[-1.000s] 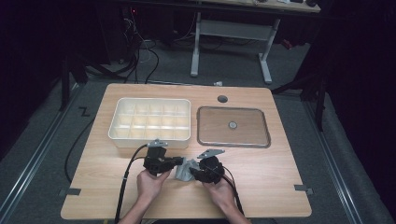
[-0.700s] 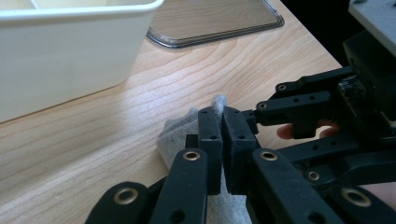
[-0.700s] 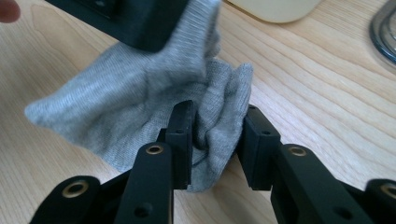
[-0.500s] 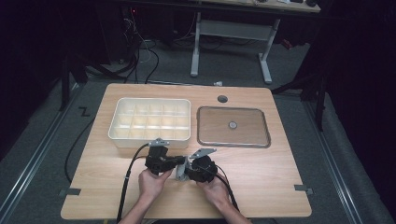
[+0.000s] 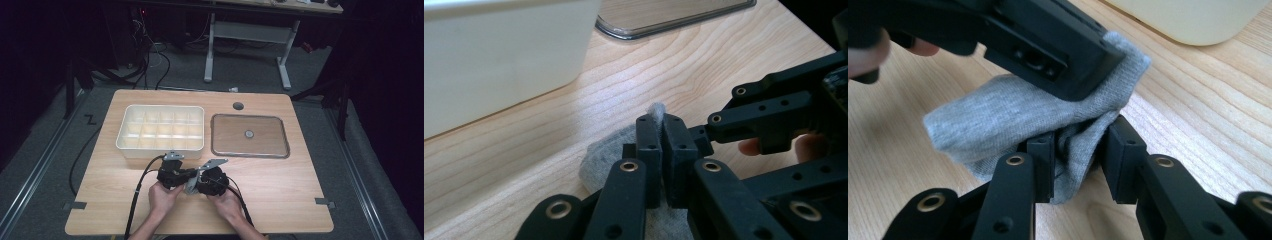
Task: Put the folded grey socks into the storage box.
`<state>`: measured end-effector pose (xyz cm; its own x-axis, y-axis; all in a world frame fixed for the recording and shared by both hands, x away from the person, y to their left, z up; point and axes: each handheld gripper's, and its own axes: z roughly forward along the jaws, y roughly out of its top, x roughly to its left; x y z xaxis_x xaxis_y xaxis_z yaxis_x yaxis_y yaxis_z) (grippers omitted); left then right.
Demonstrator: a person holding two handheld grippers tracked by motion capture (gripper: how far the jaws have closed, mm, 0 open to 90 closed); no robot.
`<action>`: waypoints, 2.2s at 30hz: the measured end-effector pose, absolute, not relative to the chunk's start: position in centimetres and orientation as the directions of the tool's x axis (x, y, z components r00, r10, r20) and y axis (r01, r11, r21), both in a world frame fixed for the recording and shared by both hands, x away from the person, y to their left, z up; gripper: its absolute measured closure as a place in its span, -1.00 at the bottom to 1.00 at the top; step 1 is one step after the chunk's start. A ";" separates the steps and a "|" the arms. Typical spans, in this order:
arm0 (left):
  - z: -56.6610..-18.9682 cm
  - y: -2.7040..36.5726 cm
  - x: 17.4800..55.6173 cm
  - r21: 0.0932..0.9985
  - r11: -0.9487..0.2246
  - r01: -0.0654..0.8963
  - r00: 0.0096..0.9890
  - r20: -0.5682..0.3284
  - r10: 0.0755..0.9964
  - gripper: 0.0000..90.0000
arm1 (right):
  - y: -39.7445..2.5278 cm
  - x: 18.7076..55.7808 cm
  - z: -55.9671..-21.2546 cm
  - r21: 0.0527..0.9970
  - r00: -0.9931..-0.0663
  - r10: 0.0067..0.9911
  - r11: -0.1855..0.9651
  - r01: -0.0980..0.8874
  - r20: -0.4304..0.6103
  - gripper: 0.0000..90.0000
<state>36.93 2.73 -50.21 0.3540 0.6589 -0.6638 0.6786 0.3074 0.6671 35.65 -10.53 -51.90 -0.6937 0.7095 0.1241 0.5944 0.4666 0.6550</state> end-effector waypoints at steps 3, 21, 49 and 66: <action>-50.3 2.5 36.8 0.679 0.294 0.672 0.362 -0.648 0.670 0.95 | -10.7 35.6 -51.9 0.651 -0.692 0.710 0.465 0.600 0.131 0.50; -51.3 1.1 35.8 0.744 0.212 0.633 0.418 -0.559 0.716 0.95 | -12.5 34.1 -51.9 0.649 -0.682 0.706 0.430 0.628 0.192 0.50; -52.2 2.1 38.4 0.783 0.194 0.592 0.447 -0.518 0.729 0.94 | -12.9 35.7 -51.2 0.704 -0.632 0.755 0.354 0.616 0.174 0.29; -52.0 2.3 38.6 0.763 0.218 0.609 0.425 -0.546 0.722 0.93 | -11.6 34.0 -50.0 0.735 -0.709 0.689 0.401 0.547 0.152 0.57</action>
